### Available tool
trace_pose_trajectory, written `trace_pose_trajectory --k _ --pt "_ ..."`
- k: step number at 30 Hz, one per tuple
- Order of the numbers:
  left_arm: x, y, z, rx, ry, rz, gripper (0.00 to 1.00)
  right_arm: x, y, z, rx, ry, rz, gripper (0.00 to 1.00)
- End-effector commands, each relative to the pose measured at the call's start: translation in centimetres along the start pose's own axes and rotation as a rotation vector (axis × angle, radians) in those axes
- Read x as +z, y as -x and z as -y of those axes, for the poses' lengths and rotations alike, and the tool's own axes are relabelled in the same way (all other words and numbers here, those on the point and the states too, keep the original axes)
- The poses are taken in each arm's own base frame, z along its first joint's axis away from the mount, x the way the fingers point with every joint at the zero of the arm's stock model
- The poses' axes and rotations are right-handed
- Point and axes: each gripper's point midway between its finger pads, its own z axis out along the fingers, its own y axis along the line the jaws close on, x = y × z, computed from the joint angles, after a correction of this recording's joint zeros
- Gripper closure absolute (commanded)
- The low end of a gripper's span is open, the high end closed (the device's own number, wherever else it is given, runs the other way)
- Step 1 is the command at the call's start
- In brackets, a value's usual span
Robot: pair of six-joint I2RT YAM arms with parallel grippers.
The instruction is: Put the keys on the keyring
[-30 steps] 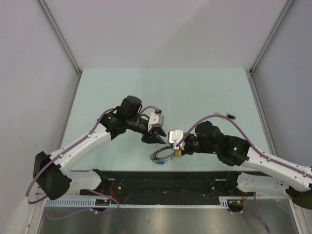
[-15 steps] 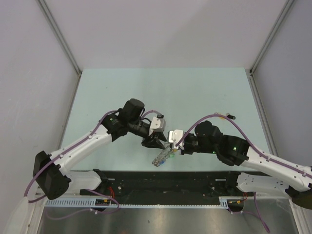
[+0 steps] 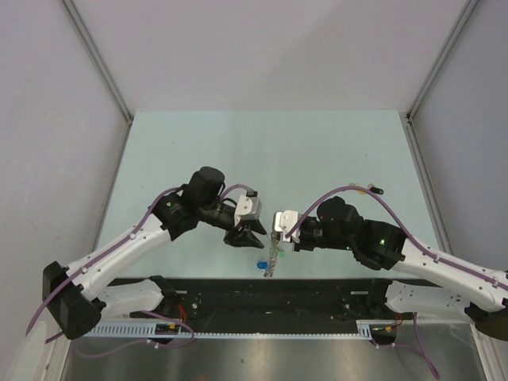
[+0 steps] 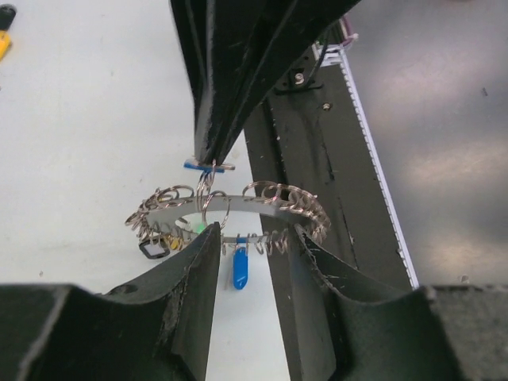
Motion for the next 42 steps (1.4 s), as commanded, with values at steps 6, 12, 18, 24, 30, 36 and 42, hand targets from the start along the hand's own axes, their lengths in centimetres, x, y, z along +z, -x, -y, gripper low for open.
trace_pose_trajectory --k 6,12,18,24,30,36,42 --pt "0.4 0.0 -1.6 -0.084 0.089 0.014 0.55 -1.0 3.5 1.6 -0.016 -0.055 0.099 1.0" --pt "1.3 -0.7 -0.8 -0.146 0.024 0.011 0.54 -1.1 3.5 1.7 -0.017 -0.06 0.099 1.0" --pt "1.8 -0.9 -0.9 -0.196 0.018 0.017 0.56 -1.0 3.6 1.7 -0.018 -0.057 0.1 1.0" --pt "2.2 -1.1 0.1 -0.25 -0.026 0.009 0.6 -1.0 3.6 1.7 -0.018 -0.058 0.098 1.0" --pt "2.3 -0.8 1.5 -0.273 -0.067 0.014 0.64 -1.0 3.4 1.7 -0.014 -0.059 0.094 1.0" --pt "2.2 0.5 3.5 -0.207 -0.122 0.049 0.64 -1.0 3.4 1.7 -0.015 -0.059 0.093 1.0" --pt "2.4 0.9 4.4 -0.139 -0.153 0.054 0.62 -0.9 3.4 1.7 -0.015 -0.058 0.095 1.0"
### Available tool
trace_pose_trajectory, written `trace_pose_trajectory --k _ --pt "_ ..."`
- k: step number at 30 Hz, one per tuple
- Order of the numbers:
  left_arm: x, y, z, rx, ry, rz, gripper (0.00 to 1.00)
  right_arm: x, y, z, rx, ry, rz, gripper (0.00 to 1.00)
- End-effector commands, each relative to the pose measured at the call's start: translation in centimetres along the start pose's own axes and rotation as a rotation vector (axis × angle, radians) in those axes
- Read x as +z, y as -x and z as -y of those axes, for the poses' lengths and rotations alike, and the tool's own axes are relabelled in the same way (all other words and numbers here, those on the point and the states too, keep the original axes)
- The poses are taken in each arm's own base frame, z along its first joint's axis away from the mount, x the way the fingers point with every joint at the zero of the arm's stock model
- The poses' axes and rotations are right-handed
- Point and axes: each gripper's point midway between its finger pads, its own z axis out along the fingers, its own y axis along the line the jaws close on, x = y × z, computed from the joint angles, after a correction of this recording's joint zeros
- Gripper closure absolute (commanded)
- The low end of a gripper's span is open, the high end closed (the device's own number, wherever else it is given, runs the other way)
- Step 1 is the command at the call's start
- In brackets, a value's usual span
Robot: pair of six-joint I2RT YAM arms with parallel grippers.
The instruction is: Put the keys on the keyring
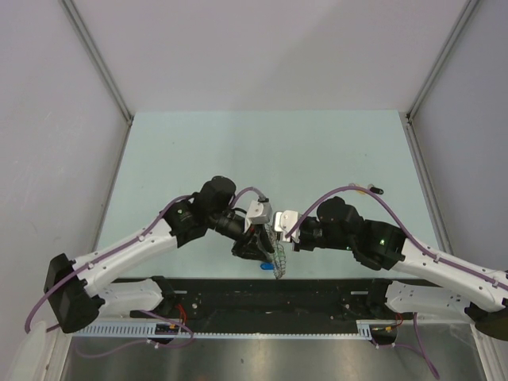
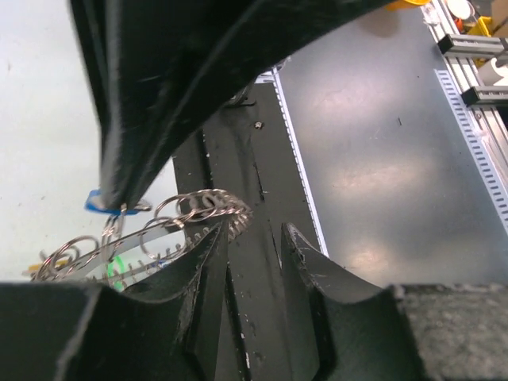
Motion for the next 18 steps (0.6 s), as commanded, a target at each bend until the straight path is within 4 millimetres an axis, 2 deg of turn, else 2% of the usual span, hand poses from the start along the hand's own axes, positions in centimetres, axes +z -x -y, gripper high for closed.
trace_pose_trajectory --k 1,3,9,12,18 --pt "-0.2 0.9 0.9 0.075 -0.017 0.029 0.62 -1.0 3.5 1.6 -0.016 -0.055 0.098 1.0" --pt "-0.4 1.1 0.4 0.074 0.034 0.036 0.63 -1.1 3.6 1.6 -0.017 -0.054 0.1 1.0" --pt "-2.7 2.2 -3.6 0.136 0.313 0.048 0.62 -1.4 3.6 1.5 -0.015 -0.053 0.106 1.0" --pt "-3.2 2.2 -4.9 0.149 0.356 0.022 0.62 -1.5 3.8 1.4 -0.018 -0.048 0.112 1.0" --pt "-2.6 2.3 -6.4 0.183 0.354 -0.001 0.62 -1.5 3.8 1.2 -0.02 -0.038 0.113 1.0"
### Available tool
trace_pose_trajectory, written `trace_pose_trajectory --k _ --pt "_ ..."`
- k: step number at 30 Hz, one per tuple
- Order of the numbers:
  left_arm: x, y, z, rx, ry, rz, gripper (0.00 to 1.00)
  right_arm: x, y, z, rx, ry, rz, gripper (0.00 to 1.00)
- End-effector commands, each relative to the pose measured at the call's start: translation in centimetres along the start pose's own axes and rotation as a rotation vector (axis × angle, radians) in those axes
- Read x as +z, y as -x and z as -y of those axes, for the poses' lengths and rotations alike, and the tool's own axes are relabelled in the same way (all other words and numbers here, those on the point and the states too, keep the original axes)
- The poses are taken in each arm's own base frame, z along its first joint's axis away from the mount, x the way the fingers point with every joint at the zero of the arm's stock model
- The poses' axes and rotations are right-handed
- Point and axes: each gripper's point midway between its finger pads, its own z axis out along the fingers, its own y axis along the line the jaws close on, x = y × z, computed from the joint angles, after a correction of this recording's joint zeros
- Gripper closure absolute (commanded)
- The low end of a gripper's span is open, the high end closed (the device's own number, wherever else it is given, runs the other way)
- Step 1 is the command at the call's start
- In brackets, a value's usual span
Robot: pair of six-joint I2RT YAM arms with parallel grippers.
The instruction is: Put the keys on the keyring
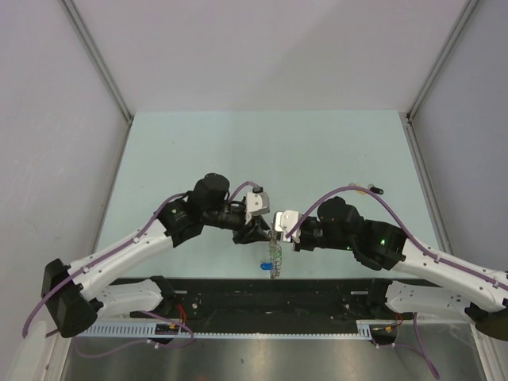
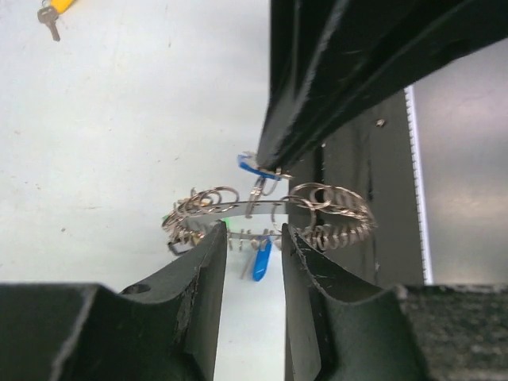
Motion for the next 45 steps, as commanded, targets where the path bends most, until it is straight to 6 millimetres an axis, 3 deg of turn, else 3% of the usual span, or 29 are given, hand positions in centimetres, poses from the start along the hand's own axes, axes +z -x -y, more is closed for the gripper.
trace_pose_trajectory --k 1,6,10,21,24,27,33,40,45 --pt "0.2 1.7 -1.5 0.085 0.031 0.023 0.62 -1.4 3.7 1.2 -0.019 -0.037 0.11 1.0" --pt "0.7 2.6 -1.7 0.117 0.001 0.038 0.61 -1.4 3.7 1.2 -0.021 -0.035 0.111 1.0" --pt "0.8 3.0 -0.4 0.138 -0.08 0.061 0.62 -1.4 3.6 1.1 -0.022 -0.033 0.107 1.0" --pt "1.5 2.2 0.4 0.117 -0.161 0.04 0.68 -1.3 3.7 1.0 -0.02 -0.029 0.11 1.0" --pt "1.7 2.0 0.3 0.107 -0.165 0.029 0.78 -1.3 3.6 1.0 -0.02 -0.029 0.107 1.0" --pt "1.6 1.8 0.4 0.106 -0.165 0.02 0.98 -1.4 3.6 1.1 -0.016 -0.035 0.104 1.0" --pt "0.7 1.9 -0.3 0.091 -0.101 0.037 1.0 -2.4 3.2 1.6 0.006 -0.076 0.09 1.0" --pt "-0.9 3.8 -0.3 0.018 -0.108 0.17 1.0 -2.9 2.8 1.3 0.036 -0.076 0.078 1.0" --pt "-1.4 6.2 0.5 0.025 -0.128 0.281 1.0 -2.2 3.0 0.5 0.061 -0.047 0.118 1.0"
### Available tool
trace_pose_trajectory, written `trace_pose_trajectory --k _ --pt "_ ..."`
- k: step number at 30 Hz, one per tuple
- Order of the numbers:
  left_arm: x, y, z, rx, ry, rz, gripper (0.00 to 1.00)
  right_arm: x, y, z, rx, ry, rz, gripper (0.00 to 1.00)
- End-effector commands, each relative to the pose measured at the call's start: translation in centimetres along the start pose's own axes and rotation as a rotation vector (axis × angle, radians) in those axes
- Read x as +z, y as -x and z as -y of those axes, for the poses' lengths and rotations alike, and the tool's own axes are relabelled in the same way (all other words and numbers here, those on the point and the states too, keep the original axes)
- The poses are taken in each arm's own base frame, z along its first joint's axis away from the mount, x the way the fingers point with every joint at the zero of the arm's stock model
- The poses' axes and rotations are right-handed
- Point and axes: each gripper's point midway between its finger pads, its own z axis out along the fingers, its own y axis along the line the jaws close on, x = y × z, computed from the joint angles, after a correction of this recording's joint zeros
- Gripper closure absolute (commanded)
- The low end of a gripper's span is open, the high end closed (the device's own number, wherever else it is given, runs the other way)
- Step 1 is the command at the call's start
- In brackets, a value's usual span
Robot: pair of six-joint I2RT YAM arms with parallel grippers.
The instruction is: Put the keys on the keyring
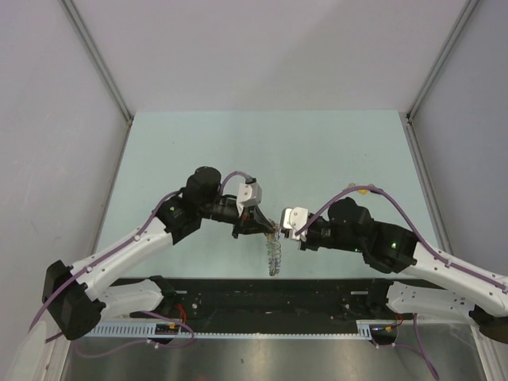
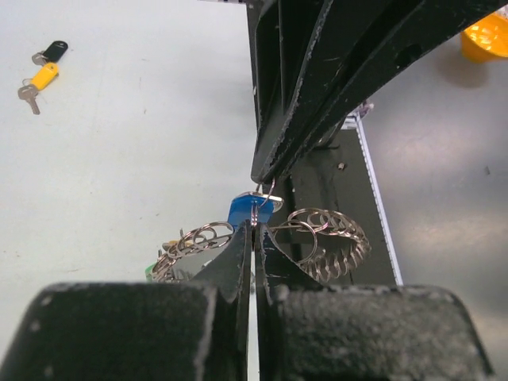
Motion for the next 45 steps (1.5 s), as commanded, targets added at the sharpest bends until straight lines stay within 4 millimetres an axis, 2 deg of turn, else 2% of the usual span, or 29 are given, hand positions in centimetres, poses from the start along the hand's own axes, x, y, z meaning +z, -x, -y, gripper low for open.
trace_pose_trajectory --k 1,3,7,13,14,21,29,31,32,38,45 --pt "-0.8 3.8 0.7 0.008 -0.011 0.141 1.0 -0.5 1.9 -0.1 0.032 0.0 0.078 1.0" --pt "-0.9 4.7 0.6 0.039 0.005 0.178 1.0 -0.2 2.0 -0.4 0.04 0.002 0.097 1.0" --pt "-1.2 5.4 0.7 0.03 0.022 0.211 1.0 0.2 2.2 -0.6 0.046 0.003 0.123 1.0" --pt "-1.8 6.1 1.0 0.04 0.046 0.256 1.0 1.0 1.4 -0.7 0.076 -0.021 0.126 1.0" --pt "-1.8 6.1 1.0 0.046 0.046 0.263 1.0 0.8 1.9 -0.3 0.078 -0.043 0.152 1.0" --pt "-1.8 5.8 1.1 0.041 0.046 0.28 1.0 1.1 2.0 0.4 0.094 -0.09 0.182 1.0" --pt "-2.1 4.8 0.8 0.049 0.092 0.271 0.99 0.1 2.5 1.1 0.099 -0.128 0.206 1.0" --pt "-2.0 4.1 0.6 0.042 0.102 0.254 0.95 0.0 2.8 1.2 0.089 -0.131 0.221 1.0" --pt "-2.1 4.0 0.4 0.045 0.12 0.252 0.87 0.0 3.0 1.3 0.084 -0.133 0.225 1.0" --pt "-3.1 3.1 -0.4 0.034 0.199 0.238 0.62 -0.1 3.1 1.8 0.046 -0.149 0.201 1.0" --pt "-4.8 3.0 -1.3 0.035 0.258 0.219 0.49 -0.4 3.6 2.5 0.012 -0.159 0.18 1.0"
